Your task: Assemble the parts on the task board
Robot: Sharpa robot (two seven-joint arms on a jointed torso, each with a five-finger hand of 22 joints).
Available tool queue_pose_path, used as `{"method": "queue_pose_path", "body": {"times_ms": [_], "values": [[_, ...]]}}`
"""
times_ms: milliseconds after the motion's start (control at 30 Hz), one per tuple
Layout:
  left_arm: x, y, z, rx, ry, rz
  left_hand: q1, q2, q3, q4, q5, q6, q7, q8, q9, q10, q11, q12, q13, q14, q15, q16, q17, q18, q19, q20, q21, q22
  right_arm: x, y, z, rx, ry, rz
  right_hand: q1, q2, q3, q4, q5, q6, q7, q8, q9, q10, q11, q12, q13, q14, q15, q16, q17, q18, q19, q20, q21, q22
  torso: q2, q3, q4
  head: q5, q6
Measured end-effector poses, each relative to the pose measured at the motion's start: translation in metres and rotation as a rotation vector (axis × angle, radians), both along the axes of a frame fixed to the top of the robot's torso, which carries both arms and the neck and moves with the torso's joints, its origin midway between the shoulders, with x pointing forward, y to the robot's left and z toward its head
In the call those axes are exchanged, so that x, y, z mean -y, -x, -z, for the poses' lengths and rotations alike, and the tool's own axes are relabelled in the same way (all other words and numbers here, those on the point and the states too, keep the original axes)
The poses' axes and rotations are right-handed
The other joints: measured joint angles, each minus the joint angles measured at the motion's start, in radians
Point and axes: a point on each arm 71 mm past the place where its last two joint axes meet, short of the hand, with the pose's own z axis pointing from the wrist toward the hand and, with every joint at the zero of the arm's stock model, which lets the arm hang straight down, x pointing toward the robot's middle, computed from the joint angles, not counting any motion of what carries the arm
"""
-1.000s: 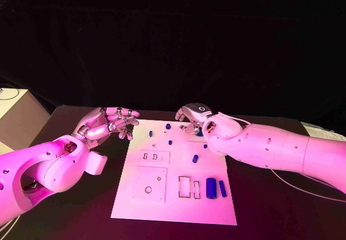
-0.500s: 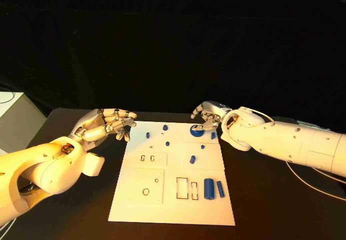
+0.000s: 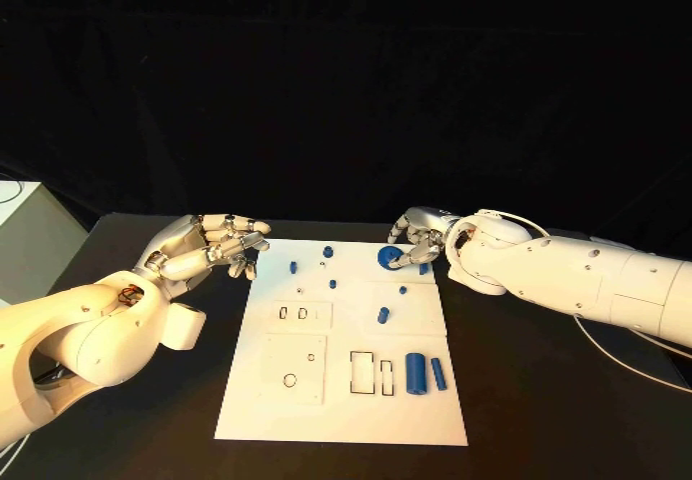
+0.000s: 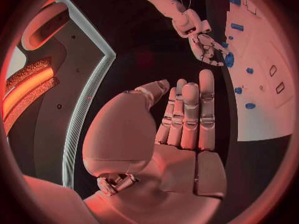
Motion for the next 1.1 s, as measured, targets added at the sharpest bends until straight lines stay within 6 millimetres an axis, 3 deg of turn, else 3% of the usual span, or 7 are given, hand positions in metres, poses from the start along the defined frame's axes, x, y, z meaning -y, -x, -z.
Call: {"method": "queue_pose_path", "body": {"times_ms": [533,1100], "values": [[0.0003,-0.0002,0.0001,0.000,0.000,0.004,0.000,0.000,0.000,0.000,0.000,0.000,0.000,0.000,0.001,0.000,0.000,0.000,0.001,0.000,0.000,0.005,0.002,0.000,-0.004,0.004,0.000,0.001,0.0077,-0.0052,0.0032,-0.016,0.055,0.042,0.027,0.020,-0.002,0.032,0.023,0.012,-0.004,0.027,0.000,0.000,0.000,0.000,0.000,0.000,0.000,0.000,0.000,0.000,0.000,0.000,0.004,0.000,-0.002,-0.0021,0.0002,-0.001,-0.004],[0.0010,-0.0010,0.0005,-0.001,0.000,0.008,0.000,0.000,0.000,0.000,0.000,0.000,0.000,0.000,0.001,0.000,0.000,0.000,0.001,0.000,0.000,0.005,0.002,0.000,-0.004,0.004,0.000,0.001,-0.0005,-0.0081,0.0077,-0.041,0.035,0.042,0.027,0.028,0.008,0.042,0.031,0.023,-0.009,0.031,0.000,0.000,0.000,0.004,0.000,0.000,0.000,0.000,0.000,0.000,0.000,0.000,0.004,-0.001,-0.001,-0.0011,0.0024,0.002,-0.011]]}}
